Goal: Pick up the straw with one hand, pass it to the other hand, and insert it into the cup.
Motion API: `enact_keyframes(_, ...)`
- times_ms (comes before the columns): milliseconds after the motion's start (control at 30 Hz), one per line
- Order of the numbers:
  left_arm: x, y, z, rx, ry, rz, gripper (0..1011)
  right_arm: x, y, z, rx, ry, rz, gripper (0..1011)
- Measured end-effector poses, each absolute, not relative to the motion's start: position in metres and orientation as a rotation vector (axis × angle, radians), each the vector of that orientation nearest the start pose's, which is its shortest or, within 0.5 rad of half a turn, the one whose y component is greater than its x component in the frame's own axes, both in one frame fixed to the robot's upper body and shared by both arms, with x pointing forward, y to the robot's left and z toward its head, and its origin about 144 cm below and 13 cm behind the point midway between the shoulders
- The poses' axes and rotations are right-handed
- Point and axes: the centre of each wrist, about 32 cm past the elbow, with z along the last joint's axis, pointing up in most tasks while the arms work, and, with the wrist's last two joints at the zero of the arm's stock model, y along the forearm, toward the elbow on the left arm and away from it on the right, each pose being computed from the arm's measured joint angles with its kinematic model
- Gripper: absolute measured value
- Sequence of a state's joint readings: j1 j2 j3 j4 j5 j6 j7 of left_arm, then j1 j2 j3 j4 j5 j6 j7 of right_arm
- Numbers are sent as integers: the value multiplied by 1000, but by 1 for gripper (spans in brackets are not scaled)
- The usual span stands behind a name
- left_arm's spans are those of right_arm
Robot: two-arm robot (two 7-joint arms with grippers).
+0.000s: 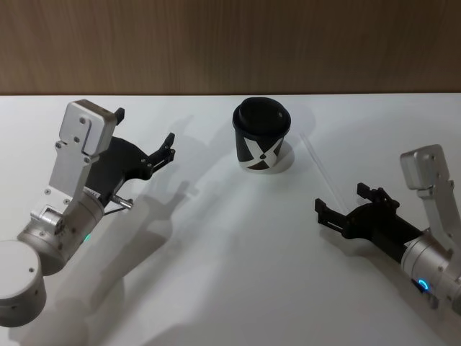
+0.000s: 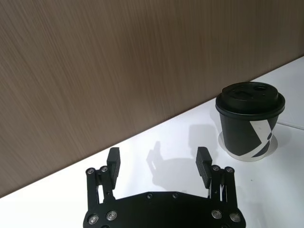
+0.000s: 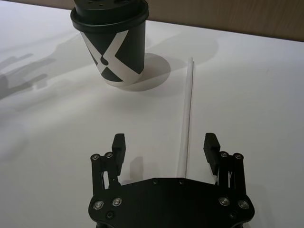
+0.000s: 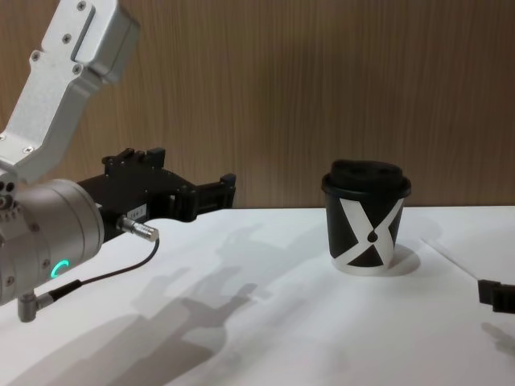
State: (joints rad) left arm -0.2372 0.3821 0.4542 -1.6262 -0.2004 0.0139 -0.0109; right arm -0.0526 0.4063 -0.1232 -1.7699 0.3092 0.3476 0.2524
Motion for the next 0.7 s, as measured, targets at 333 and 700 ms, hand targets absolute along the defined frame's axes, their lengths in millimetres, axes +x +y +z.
enact_keyframes(333, 492, 198, 1204, 61, -268, 1124, 1003, 441, -286, 1186, -277, 154, -1144, 1001)
enact_keyframes(700, 492, 198, 1204, 61, -268, 1124, 1003, 442, -287, 1182, -297, 157, -1142, 1001)
